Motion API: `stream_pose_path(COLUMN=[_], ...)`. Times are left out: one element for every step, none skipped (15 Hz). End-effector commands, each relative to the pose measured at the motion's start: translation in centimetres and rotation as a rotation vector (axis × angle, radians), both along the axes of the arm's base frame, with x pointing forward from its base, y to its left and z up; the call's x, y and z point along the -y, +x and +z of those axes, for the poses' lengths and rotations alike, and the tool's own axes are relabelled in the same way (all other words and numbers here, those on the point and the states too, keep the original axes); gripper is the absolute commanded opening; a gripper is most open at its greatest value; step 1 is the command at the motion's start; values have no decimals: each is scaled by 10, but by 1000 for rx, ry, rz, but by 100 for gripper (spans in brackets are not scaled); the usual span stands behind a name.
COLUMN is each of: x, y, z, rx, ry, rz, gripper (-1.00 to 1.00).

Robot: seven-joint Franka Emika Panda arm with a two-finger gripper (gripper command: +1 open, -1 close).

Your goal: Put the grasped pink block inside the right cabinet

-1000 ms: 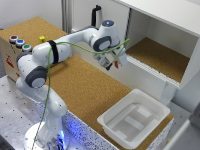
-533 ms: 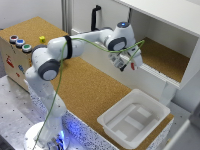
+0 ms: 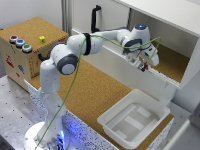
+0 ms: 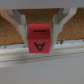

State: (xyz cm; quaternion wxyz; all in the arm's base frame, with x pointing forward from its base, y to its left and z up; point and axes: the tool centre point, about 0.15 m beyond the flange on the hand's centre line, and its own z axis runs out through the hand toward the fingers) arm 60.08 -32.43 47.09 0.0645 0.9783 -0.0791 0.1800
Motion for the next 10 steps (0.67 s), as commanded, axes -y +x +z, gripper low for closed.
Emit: stream_pose_path(x=[26, 28, 28, 28, 28, 28, 28, 27, 25, 24], y=[38, 43, 48, 53, 60, 67, 76, 84, 96, 105], z=[7, 9, 10, 11, 11, 11, 10, 10, 10, 9], rx=[3, 19, 33, 41, 55, 68, 80, 85, 92, 97], ry=[93, 88, 93, 86, 82, 73, 71, 79, 71, 75], rz=[145, 152, 161, 170, 186, 194, 211, 222, 237, 245], gripper=[-100, -100, -100, -100, -100, -100, -100, -100, -100, -100])
